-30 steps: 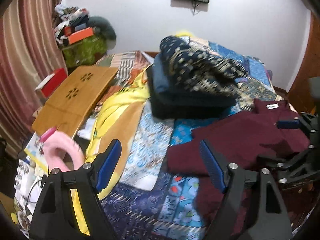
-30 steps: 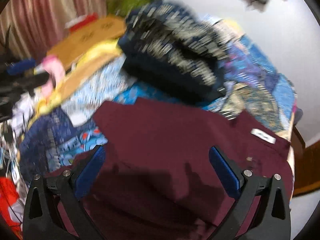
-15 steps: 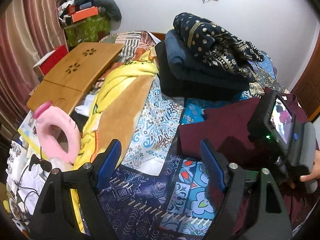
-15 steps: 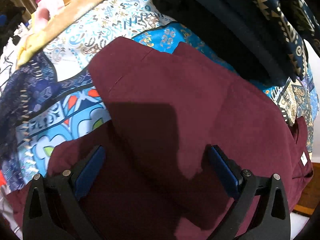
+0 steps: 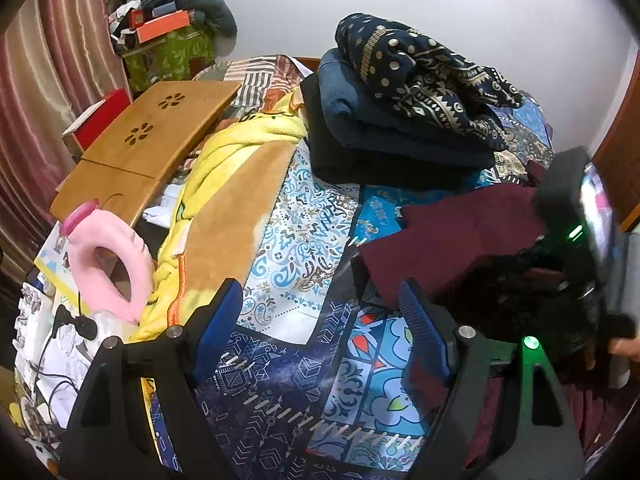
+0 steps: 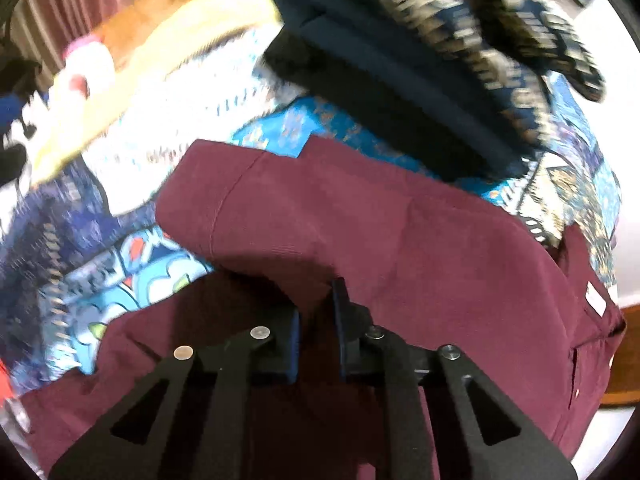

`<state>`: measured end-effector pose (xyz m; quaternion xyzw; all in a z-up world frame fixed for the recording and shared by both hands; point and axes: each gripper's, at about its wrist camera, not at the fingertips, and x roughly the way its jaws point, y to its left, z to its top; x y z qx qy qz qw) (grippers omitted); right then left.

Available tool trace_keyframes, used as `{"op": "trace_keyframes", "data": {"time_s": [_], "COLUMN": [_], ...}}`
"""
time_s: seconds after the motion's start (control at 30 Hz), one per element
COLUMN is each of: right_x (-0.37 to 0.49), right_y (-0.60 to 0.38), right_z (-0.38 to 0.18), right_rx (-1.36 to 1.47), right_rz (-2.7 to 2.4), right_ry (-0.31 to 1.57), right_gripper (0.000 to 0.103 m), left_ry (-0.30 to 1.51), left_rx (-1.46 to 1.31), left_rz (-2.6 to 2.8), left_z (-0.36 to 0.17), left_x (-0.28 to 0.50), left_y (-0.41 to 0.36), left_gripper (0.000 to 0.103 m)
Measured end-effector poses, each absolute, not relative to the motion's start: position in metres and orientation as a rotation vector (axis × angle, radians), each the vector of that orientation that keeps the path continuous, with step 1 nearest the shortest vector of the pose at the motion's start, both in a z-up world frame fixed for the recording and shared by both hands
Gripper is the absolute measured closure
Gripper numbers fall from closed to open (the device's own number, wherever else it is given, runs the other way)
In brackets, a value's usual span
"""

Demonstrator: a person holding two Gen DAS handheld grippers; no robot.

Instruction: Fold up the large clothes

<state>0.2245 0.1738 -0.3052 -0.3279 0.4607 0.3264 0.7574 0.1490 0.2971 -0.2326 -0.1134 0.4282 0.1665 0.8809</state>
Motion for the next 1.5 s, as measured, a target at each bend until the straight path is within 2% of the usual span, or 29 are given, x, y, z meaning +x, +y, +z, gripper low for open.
{"op": "trace_keyframes", "data": {"time_s": [0.37,0.57,0.7,0.97,1.3,1.33,1.4,1.43,1.47,1.5], "right_x": [0.228,0.216,0.215,0.207,0.227,0.232,0.242,0.248,0.253,0.255], "right_y": [0.038,-0.039,-0.093,-0.196,-0.238,-0.239,-0.239,-0.239,-0.240,-0.247], "right_z": [-0.166,-0.126,-0.123,-0.157,-0.215,-0.218,-0.222,-0.224,-0.225,-0.227], "right_rx": [-0.265,-0.097,0.027,0.226,0.351,0.378,0.421,0.437,0.458,0.476], "right_rz": [0.626,0.519,0.446,0.234,0.138,0.148,0.156,0.155,0.160,0.168], "right_ry": [0.741,0.616,0.603,0.655,0.884,0.903,0.928,0.941,0.944,0.936], "right_gripper": [0.092,0.093,0.094,0.095,0.093,0.089,0.072,0.055,0.044,0.042], "left_ry": [0.888,0.909,0.930,0.998,1.057,1.056,1.052,1.048,1.046,1.043], "left_rx": [-0.187,-0.156,-0.131,-0.040,-0.014,-0.014,-0.016,-0.018,-0.020,-0.023], "left_rz": [0.316,0.230,0.174,0.049,0.019,0.022,0.031,0.037,0.040,0.045], "left_z": [-0.219,-0.218,-0.221,-0.232,-0.250,-0.250,-0.248,-0.247,-0.247,-0.246], "left_x": [0.163,0.185,0.200,0.224,0.235,0.236,0.236,0.236,0.236,0.237], "left_y": [0.266,0.226,0.195,0.135,0.115,0.115,0.118,0.119,0.120,0.121], "left_gripper": [0.023,0.023,0.023,0.023,0.023,0.023,0.023,0.023,0.023,0.023]}}
